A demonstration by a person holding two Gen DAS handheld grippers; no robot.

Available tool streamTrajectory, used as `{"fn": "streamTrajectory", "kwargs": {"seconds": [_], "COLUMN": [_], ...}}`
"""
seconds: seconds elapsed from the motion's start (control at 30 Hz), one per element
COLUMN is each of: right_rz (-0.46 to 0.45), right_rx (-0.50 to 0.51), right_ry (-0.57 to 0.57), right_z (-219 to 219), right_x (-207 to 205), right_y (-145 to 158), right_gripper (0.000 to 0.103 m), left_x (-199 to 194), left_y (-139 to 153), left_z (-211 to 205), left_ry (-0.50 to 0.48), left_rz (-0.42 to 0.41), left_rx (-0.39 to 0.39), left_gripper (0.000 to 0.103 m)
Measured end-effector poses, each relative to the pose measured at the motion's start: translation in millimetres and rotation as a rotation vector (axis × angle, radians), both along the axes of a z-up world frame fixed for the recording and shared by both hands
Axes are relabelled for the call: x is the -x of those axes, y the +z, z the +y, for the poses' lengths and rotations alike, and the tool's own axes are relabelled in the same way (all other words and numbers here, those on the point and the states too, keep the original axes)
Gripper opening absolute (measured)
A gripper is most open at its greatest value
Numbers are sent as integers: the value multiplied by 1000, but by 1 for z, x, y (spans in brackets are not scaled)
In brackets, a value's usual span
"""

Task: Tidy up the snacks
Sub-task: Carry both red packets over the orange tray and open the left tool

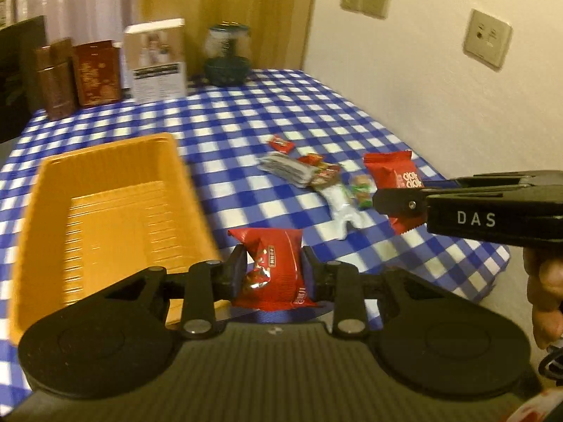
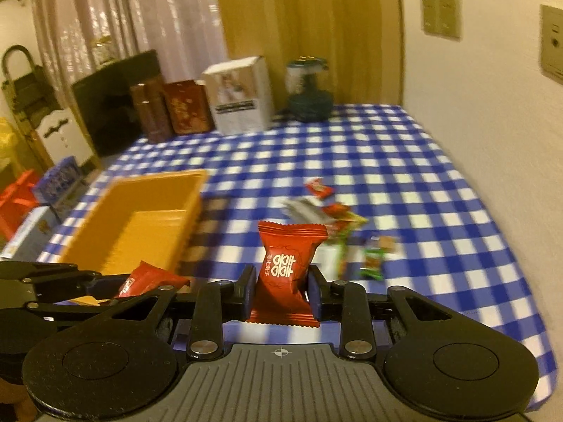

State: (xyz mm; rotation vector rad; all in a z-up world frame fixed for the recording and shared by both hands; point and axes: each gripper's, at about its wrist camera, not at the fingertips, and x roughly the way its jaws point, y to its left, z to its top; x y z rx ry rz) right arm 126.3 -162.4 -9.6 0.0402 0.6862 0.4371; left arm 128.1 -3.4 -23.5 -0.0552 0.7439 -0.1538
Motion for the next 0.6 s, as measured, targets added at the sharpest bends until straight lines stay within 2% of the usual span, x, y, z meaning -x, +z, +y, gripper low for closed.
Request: {"fn": "streamTrajectory", "kwargs": {"seconds": [0.33,0.6], "right_rz": [8,38], "right_rx": [-35,-13], "right_ry": [123,172], "right_z": [84,131], "right_x": [-4,-18], "right_y": [6,-4], "right_gripper": [31,31], "left_x": [16,7], "left_y": [12,5], "left_z": [84,126], "left_ry": [150,203], "left_rz": [1,10], "left_rx": [-15,13], "left_gripper": [29,29]}}
